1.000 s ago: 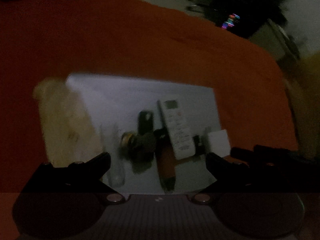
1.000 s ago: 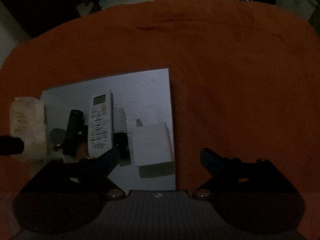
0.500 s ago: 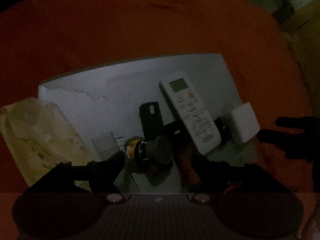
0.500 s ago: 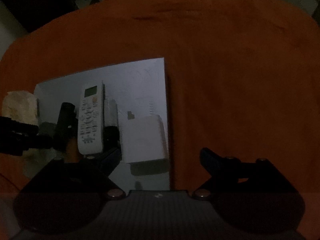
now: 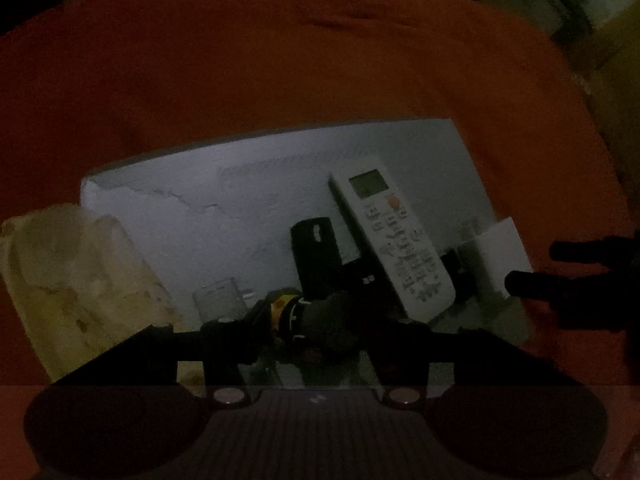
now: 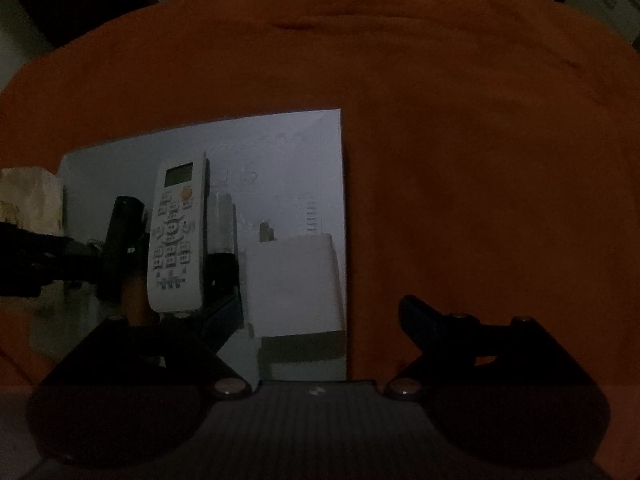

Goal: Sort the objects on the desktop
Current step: 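Close the right gripper on the white charger cube while the left gripper grasps the figurine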

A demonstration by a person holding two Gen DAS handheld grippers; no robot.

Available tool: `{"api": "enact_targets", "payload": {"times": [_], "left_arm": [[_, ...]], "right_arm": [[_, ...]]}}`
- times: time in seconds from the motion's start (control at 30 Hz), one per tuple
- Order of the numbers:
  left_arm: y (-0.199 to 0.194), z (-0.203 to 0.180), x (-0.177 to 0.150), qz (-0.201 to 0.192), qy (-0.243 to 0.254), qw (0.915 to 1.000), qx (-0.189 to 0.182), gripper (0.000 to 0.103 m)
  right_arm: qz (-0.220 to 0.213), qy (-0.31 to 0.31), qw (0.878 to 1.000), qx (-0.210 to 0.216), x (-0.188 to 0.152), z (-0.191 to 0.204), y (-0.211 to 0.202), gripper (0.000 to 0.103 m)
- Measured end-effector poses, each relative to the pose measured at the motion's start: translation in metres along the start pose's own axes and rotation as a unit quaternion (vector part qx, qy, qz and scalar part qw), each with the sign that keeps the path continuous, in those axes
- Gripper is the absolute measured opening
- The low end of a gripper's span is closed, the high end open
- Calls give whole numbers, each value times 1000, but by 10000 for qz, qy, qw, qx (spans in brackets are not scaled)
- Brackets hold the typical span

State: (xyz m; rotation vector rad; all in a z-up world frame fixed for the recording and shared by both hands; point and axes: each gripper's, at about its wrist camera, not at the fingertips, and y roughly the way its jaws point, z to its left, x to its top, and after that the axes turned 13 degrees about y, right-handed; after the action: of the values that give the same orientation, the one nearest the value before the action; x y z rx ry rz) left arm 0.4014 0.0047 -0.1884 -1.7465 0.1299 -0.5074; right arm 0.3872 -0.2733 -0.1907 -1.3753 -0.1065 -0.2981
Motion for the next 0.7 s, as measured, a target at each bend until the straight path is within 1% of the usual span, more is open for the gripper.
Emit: {"api": "enact_targets", "payload": {"times": [0.07,0.1,0.3,0.4,0.47,0.63,0.7], "left_arm": [[-2,1,-1,-13,15,10000,-15,38],[-4,0,-1,-23,36,10000,-4,33],[-10,-1,-2,-24,-8,10000,-10,32],[-12,-1,-2,-33,-32,10000,22,32],[-14,0,-2,-38,-34,10000,31,32],[-17,-1,-2,-95,-91,9999,-28,32],[-20,-2,-2,-128,-92,9999,-45,32]], "right_arm": [[-3,0,10000,-25,-1,-1,-2,90],[-14,9,10000,-37,0,-1,-1,90],[-82,60,9999,-12,4,1,-1,90],[-103,-102,9999,-12,6,7,3,90],[-107,-266,9996,-84,7,13,7,90],[94,-596,9979,-231,9,26,24,90],[218,-697,9969,-289,9,29,30,85]]}}
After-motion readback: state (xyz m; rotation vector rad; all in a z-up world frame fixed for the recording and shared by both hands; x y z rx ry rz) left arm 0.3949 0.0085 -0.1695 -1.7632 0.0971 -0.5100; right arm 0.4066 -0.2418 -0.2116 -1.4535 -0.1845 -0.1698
